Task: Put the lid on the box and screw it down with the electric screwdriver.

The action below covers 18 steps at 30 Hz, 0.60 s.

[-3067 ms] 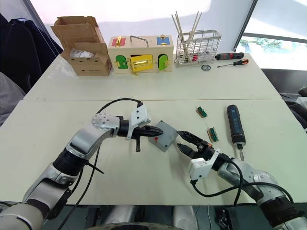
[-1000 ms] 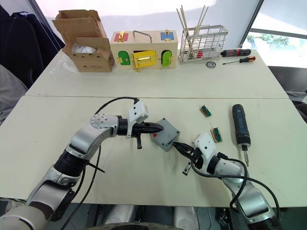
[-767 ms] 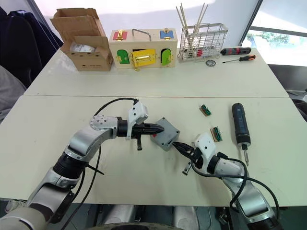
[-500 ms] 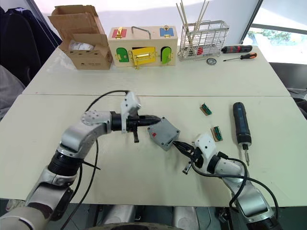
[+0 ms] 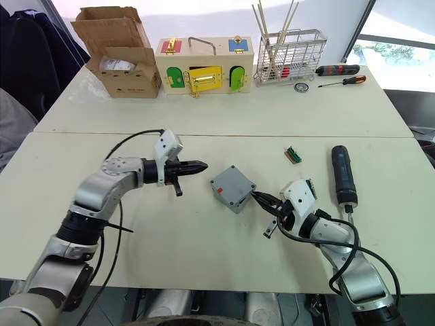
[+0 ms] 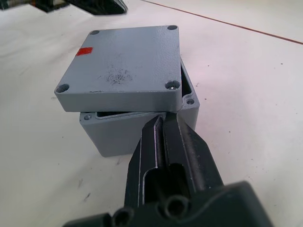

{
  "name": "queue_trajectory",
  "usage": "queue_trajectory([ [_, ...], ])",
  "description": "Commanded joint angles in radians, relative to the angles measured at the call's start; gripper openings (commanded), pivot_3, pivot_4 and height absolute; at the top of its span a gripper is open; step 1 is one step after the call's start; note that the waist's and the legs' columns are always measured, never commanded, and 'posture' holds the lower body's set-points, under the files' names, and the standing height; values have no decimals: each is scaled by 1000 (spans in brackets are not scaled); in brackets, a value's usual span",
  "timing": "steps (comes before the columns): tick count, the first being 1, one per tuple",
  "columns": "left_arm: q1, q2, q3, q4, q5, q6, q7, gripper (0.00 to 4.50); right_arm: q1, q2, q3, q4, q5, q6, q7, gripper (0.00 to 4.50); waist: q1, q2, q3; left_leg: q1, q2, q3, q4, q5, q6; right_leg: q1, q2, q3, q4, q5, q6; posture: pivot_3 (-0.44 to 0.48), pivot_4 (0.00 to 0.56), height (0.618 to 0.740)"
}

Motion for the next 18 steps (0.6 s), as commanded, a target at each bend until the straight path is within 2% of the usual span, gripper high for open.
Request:
queue_trajectory([
  [1, -33, -16, -7, 2, 6, -27, -7, 0, -7, -1, -25, -52, 8, -7, 4, 40, -2, 0, 0, 0, 0, 0, 0, 0, 0, 0, 0, 0, 1, 0, 0, 0, 150, 734],
  [18, -10, -24, -30, -34, 7, -9, -26, 0, -35, 30, -6, -58, 6, 13, -12, 40, -2, 0, 1, 0, 0, 0, 0, 1, -2, -2, 0, 0, 4, 0, 0, 0, 150, 734],
])
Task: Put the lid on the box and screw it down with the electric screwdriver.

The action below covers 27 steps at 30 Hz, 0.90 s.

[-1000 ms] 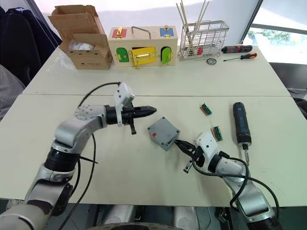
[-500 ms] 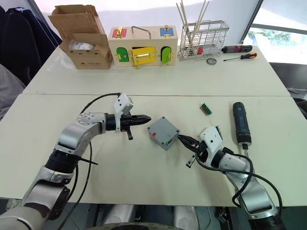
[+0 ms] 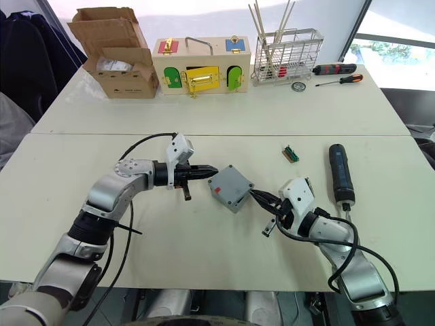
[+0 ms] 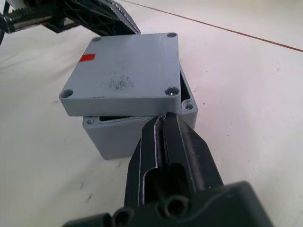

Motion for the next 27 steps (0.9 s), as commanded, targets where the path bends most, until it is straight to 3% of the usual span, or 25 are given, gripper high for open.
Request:
queue_trajectory([
  [1, -1, -1, 2, -43, -8, -1, -2, 0, -18, 12, -9, -39, 6, 0, -7, 40, 1, 0, 0, 0, 0, 0, 0, 0, 0, 0, 0, 0, 0, 0, 0, 0, 150, 734],
  [27, 13, -25, -9, -59, -6, -3, 5, 0, 21, 13, -37, -99, 10, 43, -9, 40, 1, 0, 0, 0, 0, 0, 0, 0, 0, 0, 0, 0, 1, 0, 0, 0, 150, 734],
])
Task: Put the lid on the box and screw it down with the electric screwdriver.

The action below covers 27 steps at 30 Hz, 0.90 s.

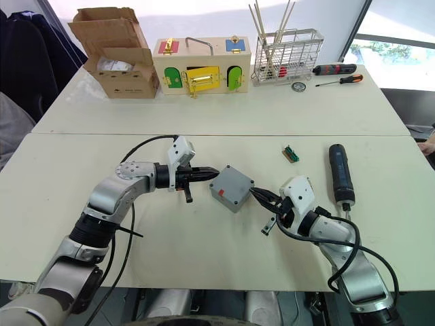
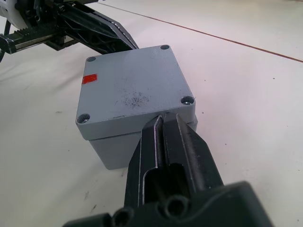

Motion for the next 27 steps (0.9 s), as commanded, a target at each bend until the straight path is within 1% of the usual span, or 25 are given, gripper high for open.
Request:
queue_trajectory([
  [1, -2, -11, -10, -44, -6, -8, 0, 0, -1, 6, -15, -50, 9, 0, -7, 40, 0, 0, 0, 0, 0, 0, 0, 0, 0, 0, 0, 0, 0, 0, 0, 0, 150, 734],
  [7, -1, -20, -23, -43, 6, -14, 4, 0, -4, 8, -11, -51, 8, 2, -11, 40, 0, 0, 0, 0, 0, 0, 0, 0, 0, 0, 0, 0, 0, 0, 0, 0, 150, 734],
  [27, -5, -35, -12, -28, 21, -22, 23, 0, -18, 20, 14, -56, 3, 11, -10, 40, 0, 0, 0, 0, 0, 0, 0, 0, -1, 0, 0, 0, 0, 0, 0, 0, 150, 734],
])
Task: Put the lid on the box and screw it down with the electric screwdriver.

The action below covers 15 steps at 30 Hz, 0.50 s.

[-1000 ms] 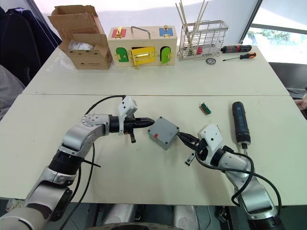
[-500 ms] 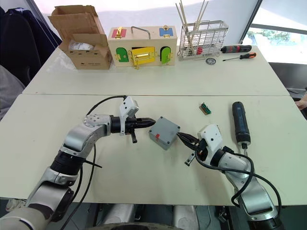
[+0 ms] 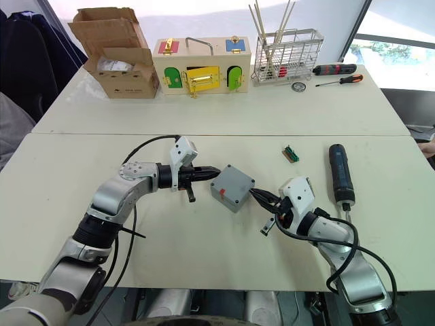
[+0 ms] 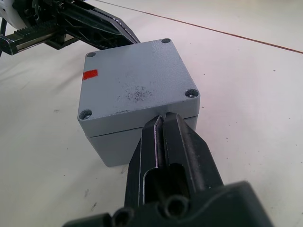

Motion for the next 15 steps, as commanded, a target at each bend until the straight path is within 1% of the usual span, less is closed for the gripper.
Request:
queue_trajectory([
  [1, -7, -14, -10, -26, -3, -21, -1, 0, -19, 12, 9, -56, 4, -8, -2, 40, 0, 0, 0, 0, 0, 0, 0, 0, 0, 0, 0, 0, 0, 0, 0, 0, 150, 734],
  [15, -1, -6, -11, -34, -3, -17, -10, 0, -18, 14, 20, -59, 3, -7, 2, 40, -1, 0, 0, 0, 0, 0, 0, 1, -1, 0, 0, 0, 0, 0, 0, 0, 150, 734],
])
